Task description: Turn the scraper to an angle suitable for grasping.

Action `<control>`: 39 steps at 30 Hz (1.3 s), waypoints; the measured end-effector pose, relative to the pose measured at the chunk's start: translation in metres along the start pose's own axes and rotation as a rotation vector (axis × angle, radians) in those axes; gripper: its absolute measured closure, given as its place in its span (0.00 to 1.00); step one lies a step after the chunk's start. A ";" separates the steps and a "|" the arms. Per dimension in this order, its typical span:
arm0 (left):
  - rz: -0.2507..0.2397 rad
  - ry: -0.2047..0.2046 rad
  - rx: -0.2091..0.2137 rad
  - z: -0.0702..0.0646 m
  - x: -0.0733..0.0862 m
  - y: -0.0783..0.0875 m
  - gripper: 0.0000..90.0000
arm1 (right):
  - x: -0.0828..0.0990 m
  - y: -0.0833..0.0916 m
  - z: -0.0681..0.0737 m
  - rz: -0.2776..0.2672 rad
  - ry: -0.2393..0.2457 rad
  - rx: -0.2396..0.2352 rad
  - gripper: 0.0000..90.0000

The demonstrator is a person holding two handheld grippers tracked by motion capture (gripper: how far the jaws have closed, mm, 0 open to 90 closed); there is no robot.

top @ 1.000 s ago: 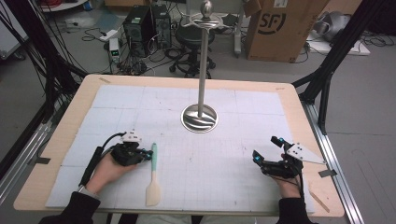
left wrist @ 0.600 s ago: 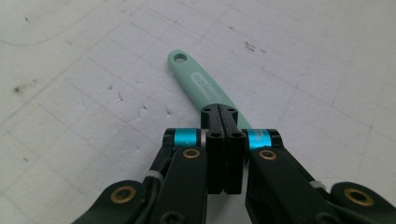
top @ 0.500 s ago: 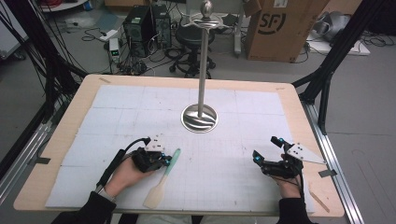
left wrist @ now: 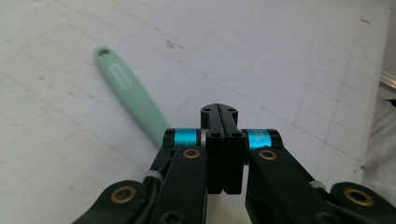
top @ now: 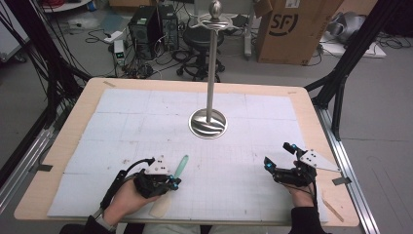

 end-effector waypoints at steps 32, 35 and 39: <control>0.090 0.021 -0.036 0.030 0.047 0.034 1.00 | 0.001 -0.001 0.000 0.011 -0.001 -0.004 0.03; 0.092 0.041 -0.055 0.040 0.053 0.039 1.00 | 0.001 -0.002 0.000 0.014 0.000 -0.003 0.03; 0.099 0.061 -0.104 0.052 0.058 0.043 1.00 | 0.002 -0.002 0.001 0.015 0.004 -0.004 0.03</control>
Point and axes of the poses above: each handheld gripper's, and its own axes: y roughly backward along the jaws, x roughly out of its underside, z roughly to its left, the point moved 2 cm from there along -y, roughly forward along the jaws, and after that the axes turned 15 degrees about -y, right-handed, at the moved point
